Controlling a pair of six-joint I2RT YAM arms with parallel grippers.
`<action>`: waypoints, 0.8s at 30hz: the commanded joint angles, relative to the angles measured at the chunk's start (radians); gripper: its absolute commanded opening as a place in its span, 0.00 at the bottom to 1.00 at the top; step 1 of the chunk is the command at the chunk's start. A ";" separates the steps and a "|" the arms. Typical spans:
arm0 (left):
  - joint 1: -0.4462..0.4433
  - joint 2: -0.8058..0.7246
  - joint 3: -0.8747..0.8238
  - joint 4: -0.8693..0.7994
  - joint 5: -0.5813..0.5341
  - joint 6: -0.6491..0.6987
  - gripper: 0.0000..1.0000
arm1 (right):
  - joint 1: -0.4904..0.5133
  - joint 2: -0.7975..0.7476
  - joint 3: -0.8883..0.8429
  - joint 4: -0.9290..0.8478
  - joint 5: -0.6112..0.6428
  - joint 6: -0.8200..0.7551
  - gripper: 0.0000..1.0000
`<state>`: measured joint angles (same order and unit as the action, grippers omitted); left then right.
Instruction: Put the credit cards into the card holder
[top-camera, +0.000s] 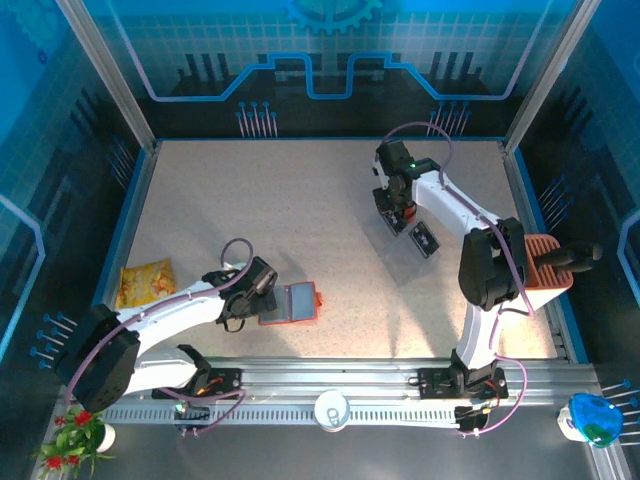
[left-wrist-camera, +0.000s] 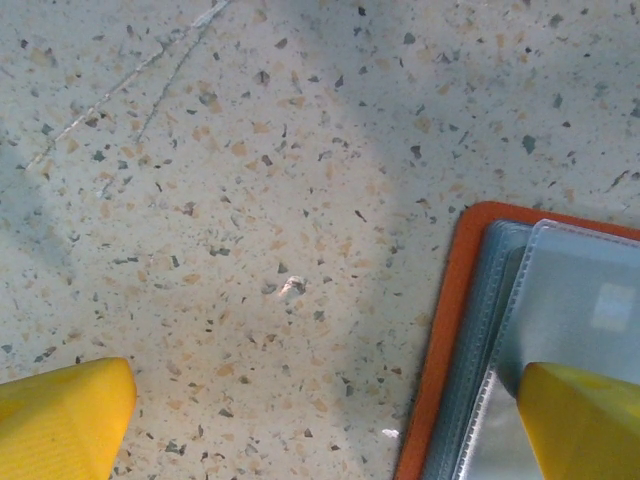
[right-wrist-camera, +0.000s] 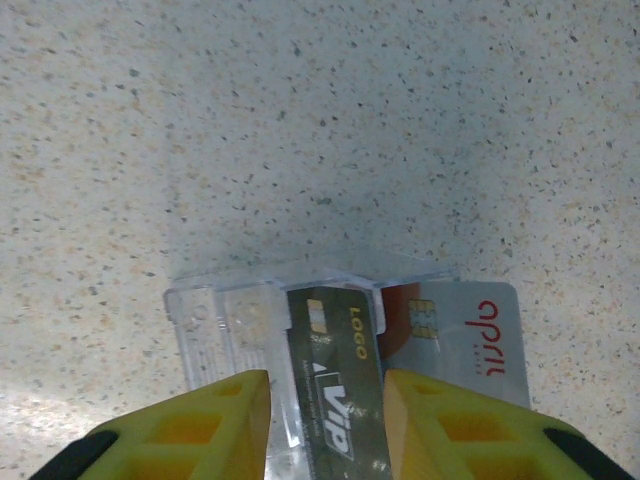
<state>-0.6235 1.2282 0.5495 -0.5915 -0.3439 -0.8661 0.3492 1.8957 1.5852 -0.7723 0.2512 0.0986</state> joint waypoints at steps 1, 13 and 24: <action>0.008 0.013 -0.026 0.004 0.009 -0.022 0.99 | -0.013 0.026 0.012 -0.035 0.014 -0.022 0.35; 0.009 0.030 -0.022 0.018 0.015 -0.014 0.99 | -0.014 0.048 -0.024 -0.022 -0.018 -0.025 0.27; 0.011 0.044 -0.014 0.022 0.018 -0.008 0.99 | -0.014 -0.008 -0.024 -0.018 -0.019 -0.027 0.28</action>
<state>-0.6216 1.2476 0.5468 -0.5430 -0.3431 -0.8658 0.3454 1.9209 1.5684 -0.7769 0.2417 0.0841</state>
